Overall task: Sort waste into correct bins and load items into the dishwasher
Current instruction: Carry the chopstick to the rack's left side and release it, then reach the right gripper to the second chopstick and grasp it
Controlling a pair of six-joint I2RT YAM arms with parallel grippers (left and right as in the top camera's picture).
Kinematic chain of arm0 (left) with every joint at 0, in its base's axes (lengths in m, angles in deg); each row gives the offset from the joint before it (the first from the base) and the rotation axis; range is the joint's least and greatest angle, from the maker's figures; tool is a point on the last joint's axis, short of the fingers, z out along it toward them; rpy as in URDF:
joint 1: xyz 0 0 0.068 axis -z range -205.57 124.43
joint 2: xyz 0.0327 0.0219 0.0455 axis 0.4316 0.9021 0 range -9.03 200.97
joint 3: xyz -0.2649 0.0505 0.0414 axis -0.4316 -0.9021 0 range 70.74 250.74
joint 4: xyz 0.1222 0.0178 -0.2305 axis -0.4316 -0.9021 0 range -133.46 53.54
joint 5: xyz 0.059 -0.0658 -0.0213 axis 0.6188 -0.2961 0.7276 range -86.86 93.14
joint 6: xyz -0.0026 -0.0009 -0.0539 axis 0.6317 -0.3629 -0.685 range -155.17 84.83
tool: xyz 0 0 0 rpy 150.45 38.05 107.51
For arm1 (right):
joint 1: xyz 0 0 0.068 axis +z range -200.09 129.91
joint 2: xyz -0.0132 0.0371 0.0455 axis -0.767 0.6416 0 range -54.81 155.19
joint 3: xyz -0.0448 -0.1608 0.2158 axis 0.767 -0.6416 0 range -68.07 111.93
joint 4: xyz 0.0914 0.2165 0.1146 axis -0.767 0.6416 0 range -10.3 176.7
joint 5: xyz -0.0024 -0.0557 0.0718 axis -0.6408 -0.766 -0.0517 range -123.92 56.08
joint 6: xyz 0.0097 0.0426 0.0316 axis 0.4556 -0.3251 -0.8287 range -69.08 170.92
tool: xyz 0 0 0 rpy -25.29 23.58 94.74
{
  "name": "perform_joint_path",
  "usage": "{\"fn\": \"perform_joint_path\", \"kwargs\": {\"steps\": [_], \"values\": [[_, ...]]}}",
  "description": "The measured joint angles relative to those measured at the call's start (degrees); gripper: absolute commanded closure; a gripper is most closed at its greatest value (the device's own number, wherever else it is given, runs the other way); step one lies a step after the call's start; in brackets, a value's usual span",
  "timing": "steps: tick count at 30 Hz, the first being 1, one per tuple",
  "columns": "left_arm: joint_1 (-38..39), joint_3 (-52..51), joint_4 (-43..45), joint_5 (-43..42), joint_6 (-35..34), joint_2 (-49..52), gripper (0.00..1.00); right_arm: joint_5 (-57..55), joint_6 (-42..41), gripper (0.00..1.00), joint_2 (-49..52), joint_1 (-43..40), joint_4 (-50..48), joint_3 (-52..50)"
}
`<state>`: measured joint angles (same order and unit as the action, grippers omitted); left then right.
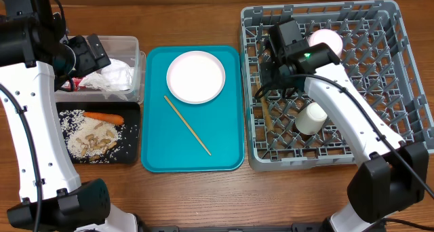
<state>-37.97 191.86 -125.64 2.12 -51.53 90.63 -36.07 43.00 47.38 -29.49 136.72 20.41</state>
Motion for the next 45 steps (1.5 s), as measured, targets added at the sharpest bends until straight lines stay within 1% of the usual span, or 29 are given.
{"fn": "perform_joint_path", "kwargs": {"steps": [1, 3, 11, 14, 16, 19, 23, 25, 29, 33, 39, 40, 41, 42, 45], "values": [[0.0, 0.0, 0.0, 0.0, 0.0, 0.0, 0.0, 0.0, 0.1, 0.88, 0.1, -0.4, -0.6, -0.5], [0.0, 0.0, 0.0, 0.0, 0.0, 0.0, 0.0, -0.2, 0.3, 0.91, 0.2, -1.0, -1.7, -1.2], [0.0, 0.0, 0.0, 0.0, 0.0, 0.0, 0.0, 0.2, 0.5, 0.92, 0.3, -3.0, -3.3, -2.3], [0.0, 0.0, 0.0, 0.0, 0.0, 0.0, 0.0, 4.0, 0.5, 0.92, 0.3, -3.0, -2.5, -1.4], [0.0, 0.0, 0.0, 0.0, 0.0, 0.0, 0.0, 8.8, 0.2, 0.92, 0.3, -2.9, -2.0, 0.5], [0.0, 0.0, 0.0, 0.0, 0.0, 0.0, 0.0, 16.1, -1.1, 0.92, 0.3, -2.4, -3.8, 4.0], [0.0, 0.0, 0.0, 0.0, 0.0, 0.0, 0.0, 20.3, -2.1, 0.9, 0.0, 1.5, -5.3, 5.4], [0.0, 0.0, 0.0, 0.0, 0.0, 0.0, 0.0, 20.1, -2.5, 0.86, 0.1, 4.9, -6.0, 5.4], [0.0, 0.0, 0.0, 0.0, 0.0, 0.0, 0.0, 16.8, -2.8, 0.76, 1.3, 12.8, -7.8, 5.4], [0.0, 0.0, 0.0, 0.0, 0.0, 0.0, 0.0, 13.2, -2.8, 0.75, 5.2, 19.2, -9.6, 5.4], [0.0, 0.0, 0.0, 0.0, 0.0, 0.0, 0.0, 10.9, -2.8, 0.73, 13.9, 24.5, -13.2, 5.4], [0.0, 0.0, 0.0, 0.0, 0.0, 0.0, 0.0, 10.7, -2.8, 0.71, 15.3, 25.3, -13.7, 5.4], [0.0, 0.0, 0.0, 0.0, 0.0, 0.0, 0.0, 10.5, -2.8, 0.6, 16.9, 26.2, -14.2, 5.4], [0.0, 0.0, 0.0, 0.0, 0.0, 0.0, 0.0, 10.2, -2.8, 0.55, 18.2, 27.0, -14.6, 5.4], [0.0, 0.0, 0.0, 0.0, 0.0, 0.0, 0.0, 7.8, -2.7, 0.51, 21.7, 29.5, -15.5, 5.4]]}}
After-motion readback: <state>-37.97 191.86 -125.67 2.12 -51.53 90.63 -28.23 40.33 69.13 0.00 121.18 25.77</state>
